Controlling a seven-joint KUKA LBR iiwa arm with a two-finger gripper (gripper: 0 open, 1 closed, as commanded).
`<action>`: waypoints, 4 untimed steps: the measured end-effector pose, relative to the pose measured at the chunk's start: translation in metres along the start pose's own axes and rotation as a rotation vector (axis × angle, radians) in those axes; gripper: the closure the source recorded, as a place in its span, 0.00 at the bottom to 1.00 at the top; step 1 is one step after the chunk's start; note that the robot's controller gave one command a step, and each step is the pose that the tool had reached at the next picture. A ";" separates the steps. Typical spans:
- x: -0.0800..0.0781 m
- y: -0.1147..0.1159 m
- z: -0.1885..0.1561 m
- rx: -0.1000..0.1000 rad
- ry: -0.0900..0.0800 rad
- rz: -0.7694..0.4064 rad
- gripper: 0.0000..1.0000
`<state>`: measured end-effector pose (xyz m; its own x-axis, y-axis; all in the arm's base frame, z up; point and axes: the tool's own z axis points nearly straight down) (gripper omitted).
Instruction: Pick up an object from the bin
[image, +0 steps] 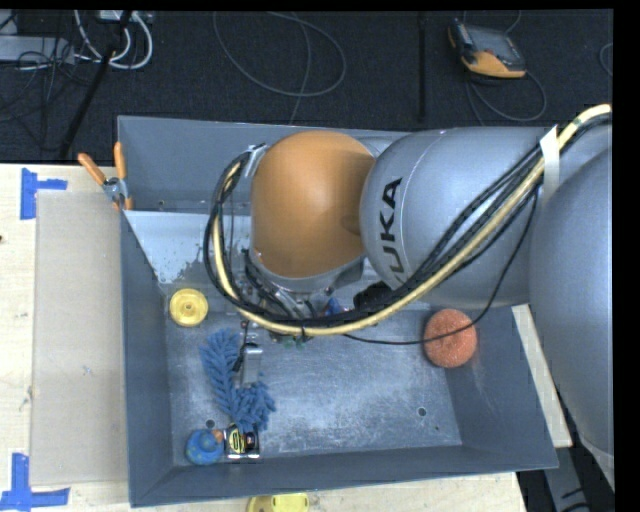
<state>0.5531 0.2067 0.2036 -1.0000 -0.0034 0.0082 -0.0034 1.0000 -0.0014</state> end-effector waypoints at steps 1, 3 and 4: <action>-0.002 -0.001 -0.005 -0.001 -0.007 0.004 0.00; 0.029 -0.007 0.046 0.000 -0.006 -0.284 0.00; 0.033 -0.029 0.075 0.000 -0.008 -0.438 0.00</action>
Offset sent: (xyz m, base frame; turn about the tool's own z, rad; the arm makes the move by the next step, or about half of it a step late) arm -0.0427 -0.0091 -0.0523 -0.1443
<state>0.5191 0.1774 0.1293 -0.9040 -0.4275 0.0003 -0.4275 0.9040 0.0002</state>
